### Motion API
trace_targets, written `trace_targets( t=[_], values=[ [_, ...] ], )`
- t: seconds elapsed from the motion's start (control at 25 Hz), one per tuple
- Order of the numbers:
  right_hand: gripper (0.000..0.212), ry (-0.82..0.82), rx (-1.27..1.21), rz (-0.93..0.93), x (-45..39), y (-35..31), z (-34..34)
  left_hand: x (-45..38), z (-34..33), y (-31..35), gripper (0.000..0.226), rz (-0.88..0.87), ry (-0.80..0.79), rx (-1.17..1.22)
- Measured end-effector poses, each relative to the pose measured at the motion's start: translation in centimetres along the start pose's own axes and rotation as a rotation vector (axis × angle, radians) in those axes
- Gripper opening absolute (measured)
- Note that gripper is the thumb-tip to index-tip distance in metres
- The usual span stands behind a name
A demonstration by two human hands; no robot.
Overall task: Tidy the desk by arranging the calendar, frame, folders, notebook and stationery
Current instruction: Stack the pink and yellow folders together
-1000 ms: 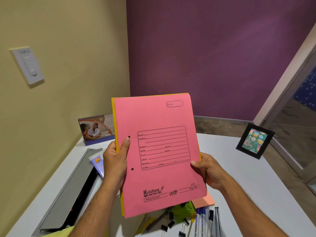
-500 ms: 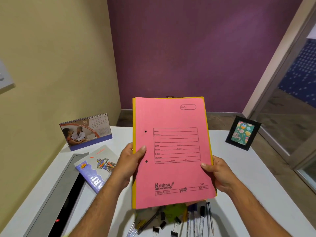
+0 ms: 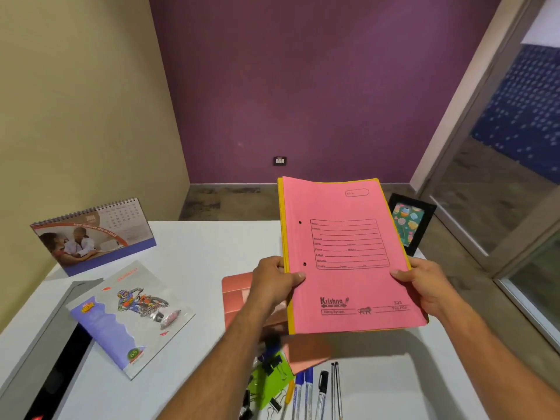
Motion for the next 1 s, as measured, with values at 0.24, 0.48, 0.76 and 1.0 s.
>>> trace_targets(
  t=[0.24,0.48,0.76,1.0],
  values=[
    [0.020,0.087,0.075,-0.034,-6.2,-0.3,5.5,-7.3,-4.2,0.8,0.020,0.087,0.060,-0.079],
    [0.022,0.081,0.121,-0.076,-13.2,1.7,7.6,-13.5,-6.4,-0.2,0.025,0.175,0.093,-0.230],
    [0.021,0.070,0.185,-0.152,-19.5,6.0,8.0,-18.6,-7.4,-2.8,0.024,0.315,0.072,-0.379],
    [0.019,0.085,0.196,-0.222,-22.0,9.9,7.7,-21.2,-8.2,-5.0,0.016,0.365,0.039,-0.448]
  ],
)
Point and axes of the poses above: each hand's wrist, its own x-axis away from the middle knuckle, its own z-axis out of the back of the hand, y = z × x, the point moved 9 cm from there along -x, towards the middle knuckle, and after that the axes turned 13 degrees about -y, right-handed, at the moved point
